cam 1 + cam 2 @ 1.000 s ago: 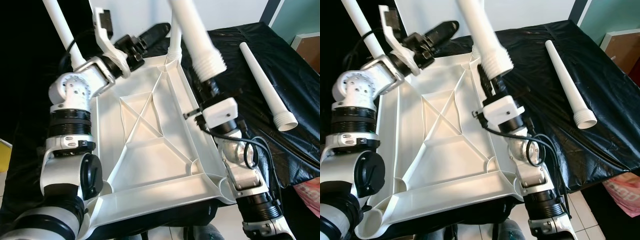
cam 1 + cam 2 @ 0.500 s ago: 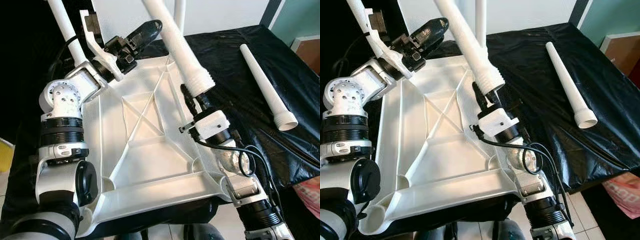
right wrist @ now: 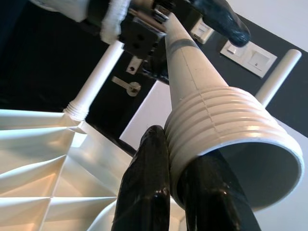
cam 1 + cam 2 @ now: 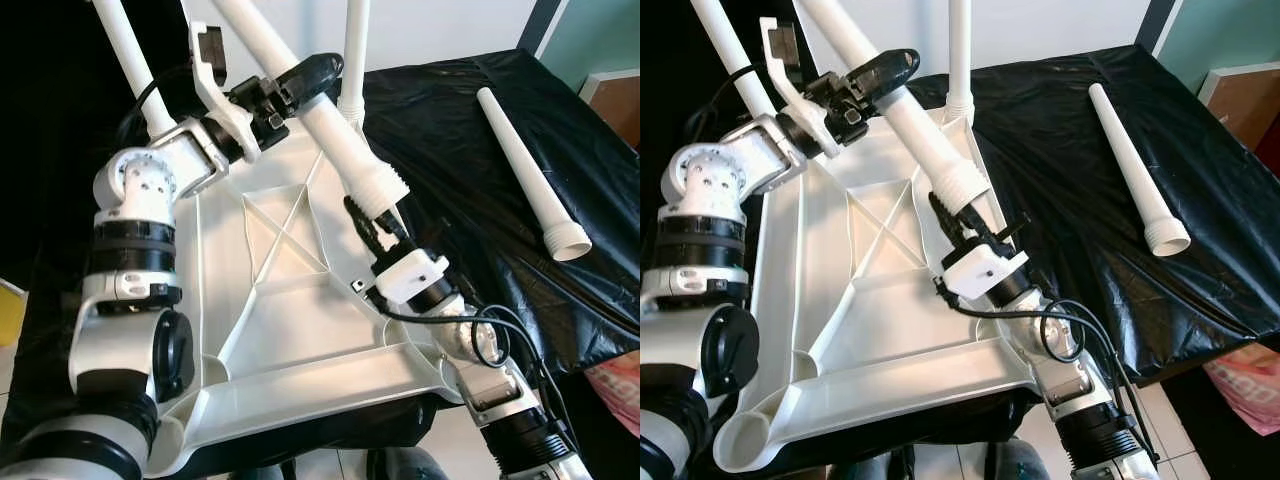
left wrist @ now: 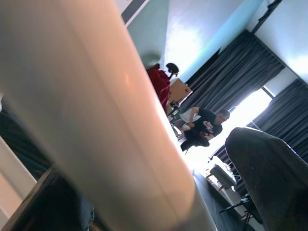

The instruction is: Building children table

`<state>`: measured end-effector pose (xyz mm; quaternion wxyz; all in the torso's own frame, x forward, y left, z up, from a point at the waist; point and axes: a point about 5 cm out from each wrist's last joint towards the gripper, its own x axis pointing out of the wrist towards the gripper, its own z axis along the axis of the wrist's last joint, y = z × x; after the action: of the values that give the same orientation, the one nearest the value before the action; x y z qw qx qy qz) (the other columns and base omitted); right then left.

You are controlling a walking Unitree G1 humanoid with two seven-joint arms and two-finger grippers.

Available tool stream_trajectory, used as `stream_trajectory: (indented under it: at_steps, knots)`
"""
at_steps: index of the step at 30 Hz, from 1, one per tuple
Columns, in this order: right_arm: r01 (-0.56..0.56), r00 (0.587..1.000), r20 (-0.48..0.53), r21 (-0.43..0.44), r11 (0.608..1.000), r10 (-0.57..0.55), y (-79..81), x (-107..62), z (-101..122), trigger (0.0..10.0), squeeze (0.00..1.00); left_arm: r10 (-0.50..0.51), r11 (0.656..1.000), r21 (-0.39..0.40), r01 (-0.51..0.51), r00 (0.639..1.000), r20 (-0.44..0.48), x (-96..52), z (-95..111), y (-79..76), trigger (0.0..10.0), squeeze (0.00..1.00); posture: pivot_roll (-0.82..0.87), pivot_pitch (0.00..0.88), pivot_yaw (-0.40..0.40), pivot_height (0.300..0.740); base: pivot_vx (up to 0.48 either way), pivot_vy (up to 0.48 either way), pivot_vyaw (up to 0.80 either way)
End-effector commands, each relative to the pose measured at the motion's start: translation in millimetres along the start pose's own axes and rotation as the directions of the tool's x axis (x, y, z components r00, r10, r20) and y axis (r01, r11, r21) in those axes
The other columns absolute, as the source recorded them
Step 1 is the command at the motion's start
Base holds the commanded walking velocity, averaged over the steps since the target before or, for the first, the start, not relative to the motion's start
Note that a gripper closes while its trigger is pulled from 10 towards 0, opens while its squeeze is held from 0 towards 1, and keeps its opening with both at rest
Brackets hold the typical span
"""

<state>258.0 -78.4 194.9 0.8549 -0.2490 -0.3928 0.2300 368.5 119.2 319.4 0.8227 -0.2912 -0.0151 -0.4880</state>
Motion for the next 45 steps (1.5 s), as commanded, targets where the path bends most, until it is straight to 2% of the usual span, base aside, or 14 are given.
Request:
stream_trajectory:
  at_steps: [1, 8, 9, 25, 26, 27, 28, 29, 30, 37, 38, 39, 40, 45]
  knots:
    - [-0.04, 0.999, -0.012, -0.002, 0.999, 0.04, 7.9, -5.1, -2.3, 10.0, 0.0, -0.221, 0.975, 0.03, 0.22, 0.975, 0.006, 0.6, 9.2, -14.4, 10.0, 0.0, -0.06, 0.128, 0.04, 0.74, 0.0, 0.0, 0.0]
    - [-0.048, 0.998, -0.038, -0.018, 0.999, 0.048, 10.2, -14.6, -6.9, 10.0, 0.0, -0.081, 0.997, 0.018, 0.08, 0.995, 0.056, -2.7, 32.3, -1.4, 10.0, 0.0, -0.06, 0.133, 0.042, 0.74, 0.0, 0.0, 0.0]
    - [-0.047, 0.998, -0.045, -0.02, 0.999, 0.046, 10.7, -16.2, -7.5, 10.0, 0.0, -0.046, 0.999, 0.004, 0.046, 0.996, 0.08, -5.5, 36.2, 3.1, 0.0, 0.0, -0.06, 0.134, 0.042, 0.74, 0.0, 0.0, 0.0]
    - [0.014, 0.999, -0.045, -0.054, 0.998, -0.016, 8.0, -17.2, -8.3, 10.0, 0.0, 0.08, 0.994, -0.088, -0.07, 0.989, 0.123, -12.4, 38.6, 22.4, 0.0, 0.0, -0.05, 0.136, 0.031, 0.74, 0.0, 0.0, 0.0]
    - [0.03, 0.999, -0.042, -0.056, 0.998, -0.032, 7.1, -18.0, -8.2, 10.0, 0.96, 0.091, 0.991, -0.104, -0.078, 0.988, 0.127, -12.4, 39.7, 23.5, 0.0, 0.0, -0.05, 0.136, 0.031, 0.74, 0.0, 0.0, 0.0]
    - [0.03, 0.999, -0.042, -0.056, 0.998, -0.032, 7.1, -18.0, -8.2, 10.0, 0.96, 0.091, 0.991, -0.104, -0.078, 0.988, 0.127, -12.4, 39.7, 23.5, 0.0, 0.0, -0.05, 0.136, 0.031, 0.74, 0.0, 0.0, 0.0]
    - [0.048, 0.998, -0.037, -0.05, 0.998, -0.05, 6.0, -19.6, -7.9, 10.0, 1.0, 0.117, 0.986, -0.131, -0.099, 0.984, 0.134, -12.8, 41.2, 25.6, 7.9, 0.0, -0.05, 0.136, 0.032, 0.74, 0.0, 0.0, 0.0]
    - [0.048, 0.998, -0.037, -0.05, 0.998, -0.05, 6.0, -19.6, -7.9, 10.0, 1.0, 0.117, 0.986, -0.131, -0.099, 0.984, 0.134, -12.8, 41.2, 25.6, 7.9, 0.0, -0.05, 0.136, 0.032, 0.74, 0.0, 0.0, 0.0]
    - [0.059, 0.998, -0.034, -0.054, 0.997, -0.061, 5.4, -22.9, -8.0, 10.0, 1.0, 0.157, 0.977, -0.164, -0.134, 0.978, 0.134, -13.7, 41.6, 29.6, 10.0, 0.0, -0.05, 0.137, 0.032, 0.74, 0.0, 0.0, 0.0]
    - [0.102, 0.994, -0.038, -0.071, 0.992, -0.105, 2.9, -34.9, -8.9, 10.0, 1.0, 0.205, 0.961, -0.214, -0.175, 0.971, 0.122, -15.7, 40.3, 35.3, 10.0, 0.0, -0.05, 0.14, 0.036, 0.74, 0.0, 0.0, 0.0]
    - [0.103, 0.993, -0.049, -0.077, 0.992, -0.107, 3.1, -39.9, -10.1, 10.0, 0.35, 0.204, 0.961, -0.215, -0.175, 0.972, 0.12, -16.1, 40.2, 35.6, 10.0, 0.0, -0.05, 0.141, 0.037, 0.74, 0.0, 0.0, 0.0]
    - [0.103, 0.993, -0.049, -0.077, 0.992, -0.107, 3.1, -39.9, -10.1, 10.0, 0.35, 0.204, 0.961, -0.215, -0.175, 0.972, 0.12, -16.1, 40.2, 35.6, 10.0, 0.0, -0.05, 0.141, 0.037, 0.74, 0.0, 0.0, 0.0]
    - [0.098, 0.992, -0.075, -0.073, 0.992, -0.104, 4.0, -46.3, -12.9, 10.0, 0.0, 0.206, 0.961, -0.214, -0.177, 0.971, 0.119, -16.5, 40.5, 36.0, 10.0, 0.0, -0.05, 0.143, 0.036, 0.74, 0.0, 0.0, 0.0]
    - [0.12, 0.975, -0.189, 0.006, 0.993, -0.116, 3.7, -55.2, -23.5, 10.0, 0.0, 0.206, 0.971, -0.145, -0.189, 0.971, 0.119, -17.2, 43.2, 36.3, 10.0, 0.0, -0.05, 0.145, 0.037, 0.74, 0.0, 0.0, 0.0]
